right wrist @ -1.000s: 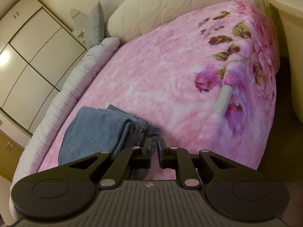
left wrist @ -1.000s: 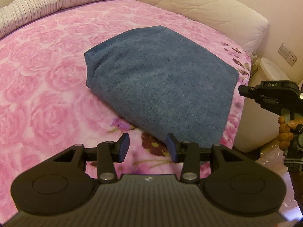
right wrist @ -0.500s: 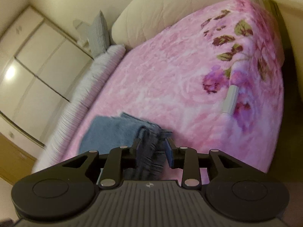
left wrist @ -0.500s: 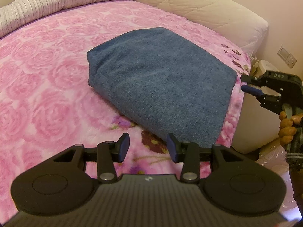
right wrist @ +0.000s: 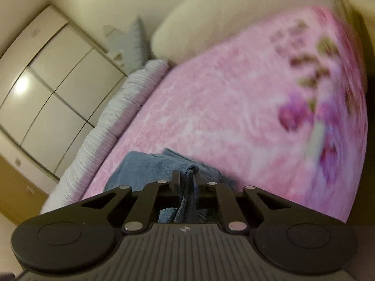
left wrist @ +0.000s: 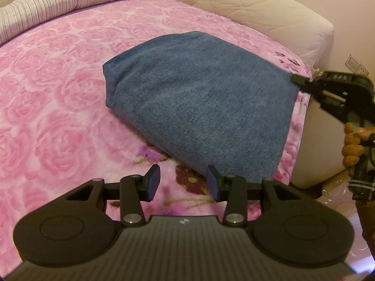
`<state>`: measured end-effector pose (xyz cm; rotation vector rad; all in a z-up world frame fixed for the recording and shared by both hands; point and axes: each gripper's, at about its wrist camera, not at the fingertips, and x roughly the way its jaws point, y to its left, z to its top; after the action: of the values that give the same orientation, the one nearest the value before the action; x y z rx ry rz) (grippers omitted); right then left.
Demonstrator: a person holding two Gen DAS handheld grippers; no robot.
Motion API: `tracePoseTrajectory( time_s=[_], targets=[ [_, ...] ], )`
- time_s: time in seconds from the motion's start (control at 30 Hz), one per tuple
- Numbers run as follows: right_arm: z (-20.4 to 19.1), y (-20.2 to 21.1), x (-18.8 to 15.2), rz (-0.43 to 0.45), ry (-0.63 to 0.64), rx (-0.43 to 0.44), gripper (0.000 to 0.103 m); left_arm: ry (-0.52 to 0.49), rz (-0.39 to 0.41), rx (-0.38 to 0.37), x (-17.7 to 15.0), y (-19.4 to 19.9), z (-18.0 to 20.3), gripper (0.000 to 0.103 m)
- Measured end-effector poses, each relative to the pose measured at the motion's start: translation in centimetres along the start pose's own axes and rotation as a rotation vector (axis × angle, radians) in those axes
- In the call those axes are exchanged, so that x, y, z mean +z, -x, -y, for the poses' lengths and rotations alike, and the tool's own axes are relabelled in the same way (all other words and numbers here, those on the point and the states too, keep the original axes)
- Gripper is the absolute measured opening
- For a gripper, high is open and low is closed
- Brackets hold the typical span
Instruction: Fold clothes
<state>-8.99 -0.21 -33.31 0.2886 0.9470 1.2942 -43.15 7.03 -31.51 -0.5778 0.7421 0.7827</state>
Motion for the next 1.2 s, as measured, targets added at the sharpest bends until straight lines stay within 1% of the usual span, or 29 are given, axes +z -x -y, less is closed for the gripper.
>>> tracePoseTrajectory(
  time_s=[0.1, 0.17, 0.2, 0.27, 0.3, 0.4, 0.43, 0.47, 0.5, 0.57, 0.63, 0.73, 0.87, 0.97, 1.03, 1.1, 1.2],
  targets=[
    [-0.7, 1.1, 0.5, 0.042, 0.001, 0.012, 0.003, -0.004, 0.003, 0.003, 0.1, 0.2, 0.1, 0.038],
    [-0.8, 1.5, 0.5, 0.064, 0.008, -0.018, 0.001, -0.003, 0.0, 0.007, -0.1, 0.4, 0.1, 0.038],
    [-0.5, 1.2, 0.4, 0.057, 0.009, -0.047, 0.001, -0.003, -0.001, 0.009, -0.2, 0.5, 0.0, 0.038],
    [1.0, -0.6, -0.2, -0.006, -0.017, -0.11, 0.002, -0.002, -0.005, 0.014, -0.3, 0.7, 0.0, 0.038],
    [1.6, -1.2, -0.5, -0.023, -0.023, -0.128, 0.002, -0.001, -0.006, 0.016, -0.4, 0.8, 0.0, 0.038],
    [1.6, -1.2, -0.6, -0.024, 0.007, -0.151, 0.009, 0.002, -0.01, 0.026, -0.8, 1.4, -0.2, 0.038],
    [1.3, -0.8, -0.4, -0.022, 0.005, -0.158, 0.016, 0.006, -0.009, 0.035, -1.0, 1.9, -0.3, 0.038],
    [1.1, -0.3, -0.2, -0.019, -0.001, -0.166, 0.019, 0.011, -0.007, 0.044, -1.2, 2.5, -0.3, 0.038],
    [0.7, 0.1, -0.1, -0.014, 0.001, -0.176, 0.027, 0.014, -0.001, 0.052, -1.4, 3.1, -0.3, 0.038],
    [0.2, 1.5, 0.0, -0.002, 0.009, -0.194, 0.03, 0.017, 0.011, 0.069, -1.9, 4.6, 0.0, 0.038],
    [0.2, 3.0, -0.3, -0.022, -0.02, -0.187, 0.035, 0.018, 0.021, 0.085, -2.6, 6.1, 0.4, 0.038],
    [0.4, 5.7, -1.6, -0.068, -0.057, -0.181, 0.035, 0.014, 0.037, 0.098, -3.8, 8.3, 1.4, 0.038],
    [0.5, 9.5, -4.5, -0.123, -0.08, -0.158, 0.036, 0.001, 0.067, 0.106, -5.6, 11.3, 3.1, 0.038],
    [-0.3, 12.1, -7.0, -0.154, -0.067, -0.113, 0.036, 0.004, 0.093, 0.111, -7.2, 13.2, 3.9, 0.038],
    [-0.8, 13.6, -8.5, -0.17, -0.052, -0.082, 0.036, 0.012, 0.106, 0.112, -8.4, 14.1, 3.9, 0.038],
    [-1.5, 14.0, -10.0, -0.19, -0.034, -0.063, 0.036, 0.028, 0.1, 0.108, -9.6, 14.5, 3.3, 0.038],
    [-2.5, 14.2, -12.2, -0.225, -0.014, -0.041, 0.036, 0.056, 0.081, 0.083, -10.7, 14.1, 1.5, 0.038]
  ],
)
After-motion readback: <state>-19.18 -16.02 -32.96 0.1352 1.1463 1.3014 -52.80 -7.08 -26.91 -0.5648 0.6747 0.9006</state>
